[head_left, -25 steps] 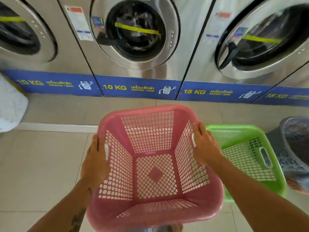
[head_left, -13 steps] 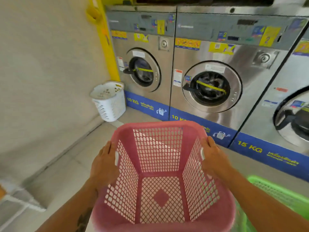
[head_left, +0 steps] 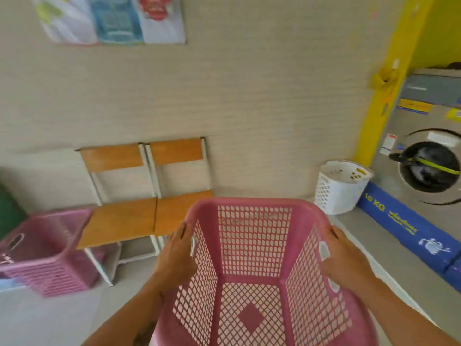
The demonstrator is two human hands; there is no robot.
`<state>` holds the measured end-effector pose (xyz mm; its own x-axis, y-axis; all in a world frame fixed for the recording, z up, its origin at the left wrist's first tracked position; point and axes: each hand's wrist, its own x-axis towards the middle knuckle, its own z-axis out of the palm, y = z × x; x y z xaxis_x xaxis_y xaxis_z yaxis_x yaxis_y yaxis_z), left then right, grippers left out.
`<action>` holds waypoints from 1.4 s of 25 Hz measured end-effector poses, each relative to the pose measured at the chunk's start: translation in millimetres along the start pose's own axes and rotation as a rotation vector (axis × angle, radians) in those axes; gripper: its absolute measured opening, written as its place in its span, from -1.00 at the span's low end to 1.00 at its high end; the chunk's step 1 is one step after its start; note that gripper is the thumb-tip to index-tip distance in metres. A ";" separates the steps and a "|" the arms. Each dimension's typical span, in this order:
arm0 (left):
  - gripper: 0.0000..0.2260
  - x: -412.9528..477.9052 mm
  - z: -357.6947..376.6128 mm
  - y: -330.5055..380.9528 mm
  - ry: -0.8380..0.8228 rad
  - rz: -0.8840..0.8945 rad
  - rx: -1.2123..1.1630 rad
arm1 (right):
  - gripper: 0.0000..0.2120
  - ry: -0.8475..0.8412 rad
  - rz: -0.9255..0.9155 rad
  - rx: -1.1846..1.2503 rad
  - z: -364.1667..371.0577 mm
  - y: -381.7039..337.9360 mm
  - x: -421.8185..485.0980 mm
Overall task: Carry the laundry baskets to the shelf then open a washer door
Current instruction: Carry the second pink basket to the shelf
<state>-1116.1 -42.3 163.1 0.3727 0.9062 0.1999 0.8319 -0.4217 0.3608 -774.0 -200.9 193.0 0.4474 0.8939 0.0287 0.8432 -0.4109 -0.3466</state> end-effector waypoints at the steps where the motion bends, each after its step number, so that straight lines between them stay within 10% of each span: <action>1: -0.12 -3.9 -17.0 -29.2 0.025 -0.028 0.002 | -0.15 -0.008 -0.032 0.028 9.4 -32.6 6.8; 15: -0.28 -29.5 -216.7 -387.7 0.352 -0.529 0.251 | -0.42 -0.058 -0.670 0.100 170.0 -494.6 155.9; 23: -0.41 71.8 -275.1 -544.6 0.375 -0.644 0.385 | -0.13 -0.128 -0.802 0.129 225.2 -686.6 287.1; 35: -0.41 188.7 -358.5 -831.6 0.341 -0.595 0.387 | -0.35 -0.039 -0.729 0.106 344.7 -946.0 359.5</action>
<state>-1884.9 468.0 227.3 -0.2747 0.8900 0.3638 0.9594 0.2288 0.1648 -1513.7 570.9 208.0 -0.2281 0.9400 0.2538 0.8882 0.3077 -0.3413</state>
